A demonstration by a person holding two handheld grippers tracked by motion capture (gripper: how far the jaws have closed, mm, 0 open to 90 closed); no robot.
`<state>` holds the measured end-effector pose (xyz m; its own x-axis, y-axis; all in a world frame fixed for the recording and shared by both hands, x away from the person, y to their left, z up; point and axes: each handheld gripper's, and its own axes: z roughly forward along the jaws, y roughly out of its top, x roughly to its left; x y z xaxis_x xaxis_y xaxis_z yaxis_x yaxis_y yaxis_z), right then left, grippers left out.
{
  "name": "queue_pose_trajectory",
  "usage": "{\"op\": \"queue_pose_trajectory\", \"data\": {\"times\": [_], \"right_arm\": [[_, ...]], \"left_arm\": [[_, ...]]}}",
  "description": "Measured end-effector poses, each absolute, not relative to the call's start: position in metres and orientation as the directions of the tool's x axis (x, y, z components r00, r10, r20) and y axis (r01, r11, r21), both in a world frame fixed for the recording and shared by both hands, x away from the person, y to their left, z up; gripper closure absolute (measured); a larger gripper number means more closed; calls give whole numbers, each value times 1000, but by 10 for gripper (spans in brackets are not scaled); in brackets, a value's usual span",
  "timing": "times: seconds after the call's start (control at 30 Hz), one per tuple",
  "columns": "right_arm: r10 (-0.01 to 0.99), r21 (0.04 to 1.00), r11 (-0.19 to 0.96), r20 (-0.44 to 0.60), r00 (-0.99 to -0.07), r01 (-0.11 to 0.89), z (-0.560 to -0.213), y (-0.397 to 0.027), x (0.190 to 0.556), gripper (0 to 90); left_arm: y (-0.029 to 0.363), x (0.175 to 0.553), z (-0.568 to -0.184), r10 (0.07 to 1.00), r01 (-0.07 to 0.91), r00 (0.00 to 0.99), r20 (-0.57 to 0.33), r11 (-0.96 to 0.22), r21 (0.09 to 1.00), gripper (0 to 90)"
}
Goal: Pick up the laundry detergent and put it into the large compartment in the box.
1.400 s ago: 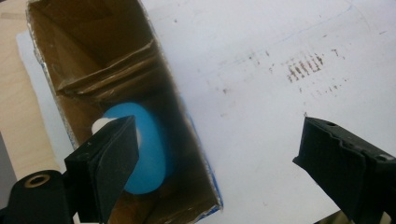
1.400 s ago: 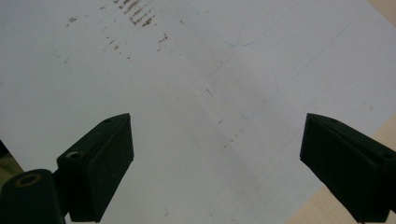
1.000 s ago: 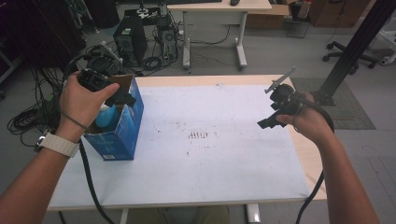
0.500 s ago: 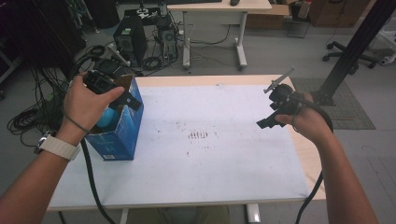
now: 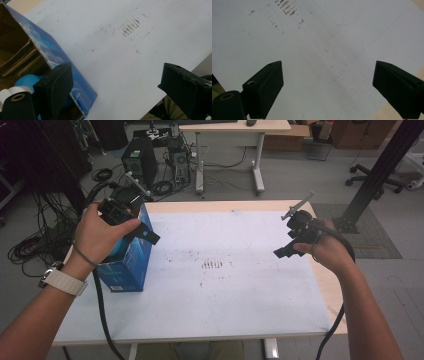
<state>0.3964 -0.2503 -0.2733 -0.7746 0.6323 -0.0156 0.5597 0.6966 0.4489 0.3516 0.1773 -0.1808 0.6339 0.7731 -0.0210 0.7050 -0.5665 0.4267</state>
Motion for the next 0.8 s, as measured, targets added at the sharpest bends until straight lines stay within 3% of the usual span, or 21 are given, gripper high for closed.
{"op": "queue_pose_trajectory", "data": {"times": [0.8], "right_arm": [[632,456,694,-15,-775,557,-273,-253,397,98]], "left_arm": [[145,331,-189,586,541,810,-27,-728,421,104]]}}
